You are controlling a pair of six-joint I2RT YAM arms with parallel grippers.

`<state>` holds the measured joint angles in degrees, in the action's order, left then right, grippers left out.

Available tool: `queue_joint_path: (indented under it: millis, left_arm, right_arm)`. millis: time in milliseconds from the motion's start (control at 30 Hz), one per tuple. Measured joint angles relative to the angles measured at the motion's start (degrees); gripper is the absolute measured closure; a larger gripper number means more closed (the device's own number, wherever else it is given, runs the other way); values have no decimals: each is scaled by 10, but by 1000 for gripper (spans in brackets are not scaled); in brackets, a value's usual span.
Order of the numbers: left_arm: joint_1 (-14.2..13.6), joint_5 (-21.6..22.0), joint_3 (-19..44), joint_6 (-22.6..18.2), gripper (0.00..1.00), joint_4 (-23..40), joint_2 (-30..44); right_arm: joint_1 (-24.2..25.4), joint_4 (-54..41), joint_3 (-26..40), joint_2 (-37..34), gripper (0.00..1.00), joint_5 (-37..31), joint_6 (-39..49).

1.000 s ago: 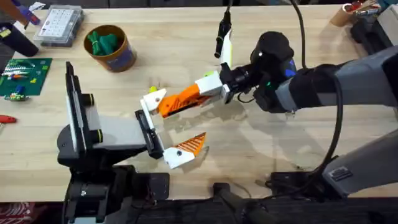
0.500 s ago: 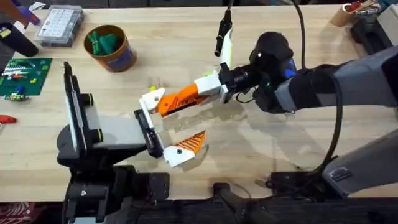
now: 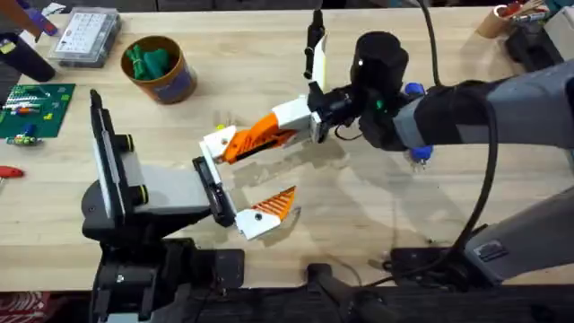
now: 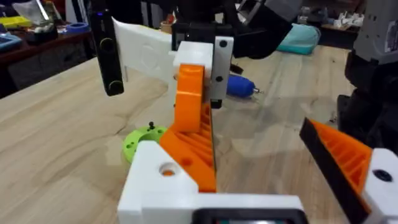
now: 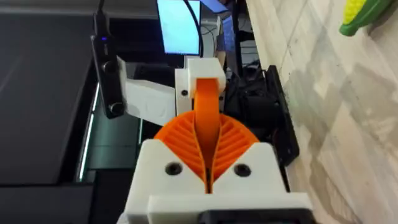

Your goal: Pick up the gripper from the table and insert it into the empty holder that is missing its gripper. Then pick up a screw, insert it into the mounting hole, and use the screwdriver to tighten it. Finally, clean up the table by picking up the vegetable and placing it into the bucket.

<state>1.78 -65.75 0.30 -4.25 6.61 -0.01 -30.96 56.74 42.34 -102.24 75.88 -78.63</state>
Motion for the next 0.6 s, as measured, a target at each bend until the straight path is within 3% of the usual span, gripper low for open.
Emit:
queue_joint_path:
  millis: [600]
  left_arm:
    - [1,2,0,2,13,0,0]
  right_arm:
    - [-16,-24,10,0,982,-39,37]
